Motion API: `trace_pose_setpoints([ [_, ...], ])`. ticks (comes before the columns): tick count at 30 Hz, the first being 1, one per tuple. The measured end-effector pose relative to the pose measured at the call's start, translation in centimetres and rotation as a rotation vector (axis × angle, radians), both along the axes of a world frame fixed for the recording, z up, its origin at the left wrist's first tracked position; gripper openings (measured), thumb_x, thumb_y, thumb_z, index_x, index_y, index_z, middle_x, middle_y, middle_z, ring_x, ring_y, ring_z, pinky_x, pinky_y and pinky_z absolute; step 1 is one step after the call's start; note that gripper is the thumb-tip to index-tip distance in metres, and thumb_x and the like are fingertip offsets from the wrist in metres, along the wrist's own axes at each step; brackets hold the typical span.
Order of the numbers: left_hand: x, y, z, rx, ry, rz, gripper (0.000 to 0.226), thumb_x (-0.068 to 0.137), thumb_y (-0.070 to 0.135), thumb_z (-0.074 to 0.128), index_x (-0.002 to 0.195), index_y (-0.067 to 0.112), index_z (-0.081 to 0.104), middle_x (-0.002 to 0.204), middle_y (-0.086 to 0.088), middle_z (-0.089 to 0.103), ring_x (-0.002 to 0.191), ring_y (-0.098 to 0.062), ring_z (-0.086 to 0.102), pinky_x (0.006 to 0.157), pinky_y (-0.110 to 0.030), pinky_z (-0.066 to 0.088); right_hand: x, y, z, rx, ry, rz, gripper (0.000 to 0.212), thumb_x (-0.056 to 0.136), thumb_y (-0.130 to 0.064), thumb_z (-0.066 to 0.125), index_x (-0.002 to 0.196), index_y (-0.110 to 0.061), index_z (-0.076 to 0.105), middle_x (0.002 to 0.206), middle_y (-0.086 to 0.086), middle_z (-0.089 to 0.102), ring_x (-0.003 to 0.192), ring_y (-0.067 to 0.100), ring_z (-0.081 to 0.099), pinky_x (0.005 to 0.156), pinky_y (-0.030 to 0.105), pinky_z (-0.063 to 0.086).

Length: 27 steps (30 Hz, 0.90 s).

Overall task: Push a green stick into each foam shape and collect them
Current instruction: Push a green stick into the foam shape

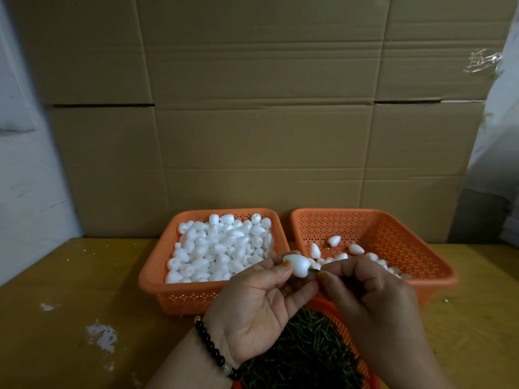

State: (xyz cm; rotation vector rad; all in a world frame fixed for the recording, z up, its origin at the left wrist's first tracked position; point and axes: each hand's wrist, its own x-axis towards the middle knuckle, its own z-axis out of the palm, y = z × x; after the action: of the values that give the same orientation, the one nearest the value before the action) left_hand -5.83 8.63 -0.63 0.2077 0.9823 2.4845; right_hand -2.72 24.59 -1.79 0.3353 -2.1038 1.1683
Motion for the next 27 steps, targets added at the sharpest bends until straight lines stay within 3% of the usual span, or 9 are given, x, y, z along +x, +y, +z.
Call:
trace_pose_setpoints([
  [5, 0.07, 0.18, -0.02, -0.008, 0.003, 0.018, 0.022, 0.078, -0.003, 0.055, 0.087, -0.001, 0.075, 0.089, -0.018, 0.070, 0.079, -0.023, 0.071, 0.071, -0.035, 0.059, -0.04, 0.08, -0.10, 0.015, -0.010, -0.001, 0.013, 0.076, -0.015, 0.074, 0.079, -0.027, 0.070, 0.071, -0.013, 0.068, 0.064, -0.001, 0.066, 0.055, 0.018, 0.054],
  [18, 0.13, 0.37, -0.13, -0.002, -0.006, 0.017, 0.022, 0.078, -0.003, 0.055, 0.084, 0.000, 0.076, 0.089, -0.019, 0.071, 0.080, -0.023, 0.072, 0.069, -0.033, 0.060, -0.08, -0.05, -0.12, 0.027, -0.028, -0.013, 0.015, 0.076, -0.010, 0.075, 0.078, -0.025, 0.071, 0.069, -0.012, 0.068, 0.063, -0.001, 0.065, 0.053, 0.015, 0.052],
  [27, 0.04, 0.16, -0.07, -0.019, -0.009, 0.012, 0.020, 0.076, -0.003, 0.056, 0.085, -0.002, 0.075, 0.089, -0.020, 0.069, 0.077, -0.024, 0.071, 0.065, -0.033, 0.059, 0.10, -0.07, 0.06, -0.002, -0.035, 0.014, 0.023, 0.077, -0.009, 0.074, 0.074, -0.030, 0.068, 0.070, -0.013, 0.070, 0.054, 0.003, 0.064, 0.048, 0.027, 0.053],
])
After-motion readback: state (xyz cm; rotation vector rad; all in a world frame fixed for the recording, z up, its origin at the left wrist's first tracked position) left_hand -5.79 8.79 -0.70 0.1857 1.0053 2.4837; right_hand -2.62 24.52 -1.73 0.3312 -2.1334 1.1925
